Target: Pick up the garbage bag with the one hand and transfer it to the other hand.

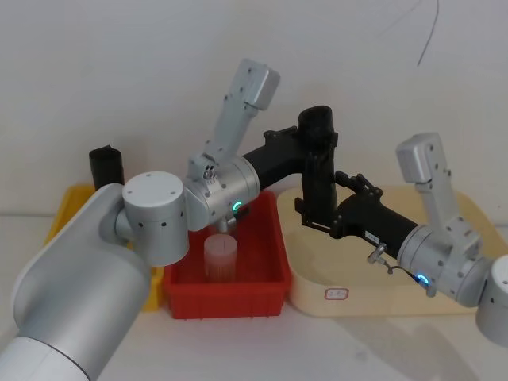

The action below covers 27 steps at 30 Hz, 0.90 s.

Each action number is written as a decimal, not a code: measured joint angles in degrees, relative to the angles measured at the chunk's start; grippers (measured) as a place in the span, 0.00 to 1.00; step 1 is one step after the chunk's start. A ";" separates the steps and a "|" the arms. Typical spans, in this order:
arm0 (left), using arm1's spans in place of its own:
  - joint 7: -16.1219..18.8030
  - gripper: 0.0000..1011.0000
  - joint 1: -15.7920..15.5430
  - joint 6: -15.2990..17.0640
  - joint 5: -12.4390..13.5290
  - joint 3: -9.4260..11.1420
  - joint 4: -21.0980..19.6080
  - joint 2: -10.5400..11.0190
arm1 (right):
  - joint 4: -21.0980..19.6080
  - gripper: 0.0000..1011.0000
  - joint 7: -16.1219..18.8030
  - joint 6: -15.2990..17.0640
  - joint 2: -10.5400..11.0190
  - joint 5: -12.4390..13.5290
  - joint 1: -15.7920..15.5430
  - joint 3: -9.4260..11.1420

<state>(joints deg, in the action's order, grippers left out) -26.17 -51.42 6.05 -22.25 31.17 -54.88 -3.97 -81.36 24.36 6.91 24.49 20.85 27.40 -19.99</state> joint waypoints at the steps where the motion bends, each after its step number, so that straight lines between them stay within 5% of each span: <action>1: 0.15 0.37 0.19 -0.01 0.03 0.06 -0.22 0.00 | 0.08 0.99 0.06 0.01 -0.08 0.00 0.07 -0.10; 27: 1.53 0.37 2.83 0.76 -1.31 -0.27 -2.63 0.22 | 3.47 0.99 -0.09 -0.05 -2.46 -0.57 1.27 -1.58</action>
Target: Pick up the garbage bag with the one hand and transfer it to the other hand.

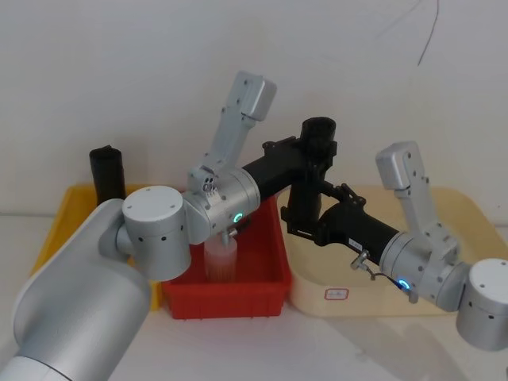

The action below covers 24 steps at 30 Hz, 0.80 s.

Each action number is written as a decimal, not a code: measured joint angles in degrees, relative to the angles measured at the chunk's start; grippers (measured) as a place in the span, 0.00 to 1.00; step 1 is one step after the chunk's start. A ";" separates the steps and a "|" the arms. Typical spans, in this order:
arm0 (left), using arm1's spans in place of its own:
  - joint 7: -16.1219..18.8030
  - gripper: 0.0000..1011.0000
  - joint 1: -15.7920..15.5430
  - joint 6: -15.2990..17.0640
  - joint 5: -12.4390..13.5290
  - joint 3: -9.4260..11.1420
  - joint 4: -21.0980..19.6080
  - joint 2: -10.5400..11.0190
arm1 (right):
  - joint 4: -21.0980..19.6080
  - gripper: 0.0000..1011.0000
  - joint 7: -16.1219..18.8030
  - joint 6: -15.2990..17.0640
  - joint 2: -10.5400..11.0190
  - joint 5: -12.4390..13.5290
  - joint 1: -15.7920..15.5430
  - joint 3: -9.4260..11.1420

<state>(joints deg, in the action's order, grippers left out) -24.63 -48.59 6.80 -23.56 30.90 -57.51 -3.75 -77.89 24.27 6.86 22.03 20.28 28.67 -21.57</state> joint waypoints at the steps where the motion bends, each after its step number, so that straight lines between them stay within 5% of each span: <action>1: 0.00 0.37 0.00 0.00 0.00 0.00 0.00 0.00 | 0.10 0.99 -0.04 -0.01 -0.05 -0.01 0.01 0.02; 24: -0.73 0.37 -0.54 -0.82 -0.86 -0.05 1.81 -0.39 | 1.05 0.99 0.67 -0.14 -0.97 0.53 0.43 -0.29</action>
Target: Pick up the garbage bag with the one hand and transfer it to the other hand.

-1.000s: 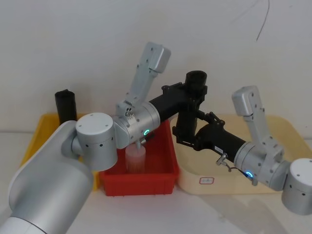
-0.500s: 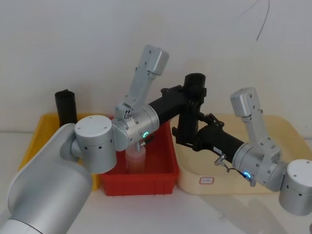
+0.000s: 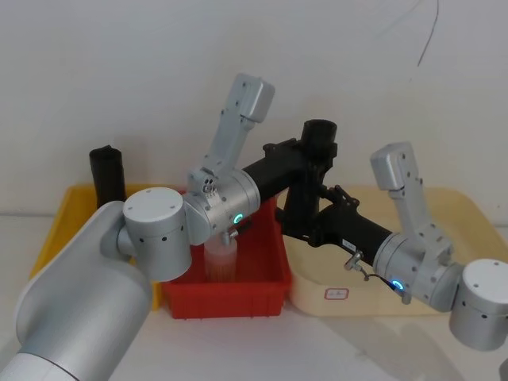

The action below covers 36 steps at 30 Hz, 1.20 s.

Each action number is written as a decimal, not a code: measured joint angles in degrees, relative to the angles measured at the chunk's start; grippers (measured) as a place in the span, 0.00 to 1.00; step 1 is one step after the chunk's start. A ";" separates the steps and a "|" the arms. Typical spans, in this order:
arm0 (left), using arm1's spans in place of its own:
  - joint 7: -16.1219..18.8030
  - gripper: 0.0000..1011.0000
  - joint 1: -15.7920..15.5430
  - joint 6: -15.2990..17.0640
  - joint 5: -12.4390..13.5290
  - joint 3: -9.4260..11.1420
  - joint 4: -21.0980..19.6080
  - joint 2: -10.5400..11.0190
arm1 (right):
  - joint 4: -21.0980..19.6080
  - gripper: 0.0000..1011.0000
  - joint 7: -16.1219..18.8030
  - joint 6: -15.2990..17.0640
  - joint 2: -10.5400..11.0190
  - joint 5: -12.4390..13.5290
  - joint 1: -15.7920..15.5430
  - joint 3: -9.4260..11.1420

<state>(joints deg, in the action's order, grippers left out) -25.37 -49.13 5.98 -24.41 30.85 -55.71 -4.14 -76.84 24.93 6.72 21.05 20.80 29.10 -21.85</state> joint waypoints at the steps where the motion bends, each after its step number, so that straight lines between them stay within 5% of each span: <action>1: -0.11 0.37 -0.06 -0.01 -0.13 -0.04 0.07 -0.05 | 0.10 0.99 -0.02 -0.01 -0.05 0.00 0.02 -0.01; 18: -1.08 0.37 -0.61 0.05 -1.49 -0.12 0.30 -0.16 | 2.78 0.99 -2.21 -0.46 -0.87 -1.30 0.59 0.57; 36: -1.58 0.37 -0.87 -0.07 -2.07 0.15 0.47 -0.09 | 3.92 0.57 -3.18 -0.76 -1.16 -1.93 0.86 1.06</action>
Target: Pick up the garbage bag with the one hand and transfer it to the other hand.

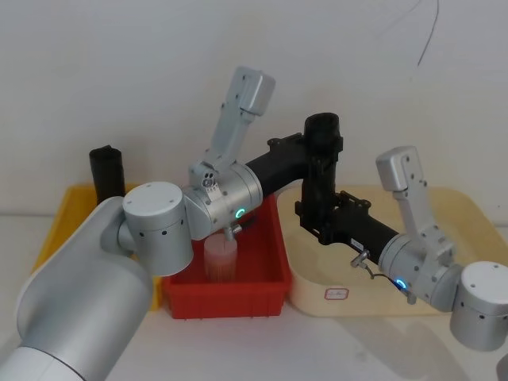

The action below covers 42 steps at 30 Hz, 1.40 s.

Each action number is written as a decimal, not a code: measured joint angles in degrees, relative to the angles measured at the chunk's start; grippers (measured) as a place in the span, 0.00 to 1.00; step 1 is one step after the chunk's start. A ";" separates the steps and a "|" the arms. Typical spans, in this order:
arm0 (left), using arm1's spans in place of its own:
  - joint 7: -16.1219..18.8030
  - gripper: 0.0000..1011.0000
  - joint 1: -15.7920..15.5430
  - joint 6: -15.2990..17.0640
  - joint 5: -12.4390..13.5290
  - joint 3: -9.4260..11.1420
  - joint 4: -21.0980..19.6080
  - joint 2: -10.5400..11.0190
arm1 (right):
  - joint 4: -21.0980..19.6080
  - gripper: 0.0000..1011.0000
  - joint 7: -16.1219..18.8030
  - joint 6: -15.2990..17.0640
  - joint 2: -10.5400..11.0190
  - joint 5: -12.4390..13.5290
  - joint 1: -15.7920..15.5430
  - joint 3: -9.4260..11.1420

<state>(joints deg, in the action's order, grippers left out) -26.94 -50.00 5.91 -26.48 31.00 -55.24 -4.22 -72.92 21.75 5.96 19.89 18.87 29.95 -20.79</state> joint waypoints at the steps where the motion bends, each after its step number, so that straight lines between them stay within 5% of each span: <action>1: -0.02 0.37 -0.01 -0.01 -0.02 0.01 0.01 0.00 | 0.01 0.57 -0.02 0.00 0.00 -0.01 0.01 0.00; 10: -0.08 0.39 -0.06 -0.06 -0.09 0.06 0.03 0.00 | 0.07 0.57 -0.04 -0.02 -0.10 -0.07 -0.02 0.28; 30: -0.11 0.98 0.45 0.36 -0.76 -0.21 -1.08 0.68 | -1.48 0.57 -0.05 1.81 0.34 1.63 -1.36 2.69; 42: -1.30 0.99 3.51 3.72 -3.89 -2.01 -6.99 3.88 | -1.94 0.57 -2.00 5.03 1.24 2.04 -1.63 4.72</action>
<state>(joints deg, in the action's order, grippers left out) -28.25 -46.49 9.63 -30.37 28.99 -62.22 -0.34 -74.85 19.75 10.99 21.13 20.91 28.32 -16.07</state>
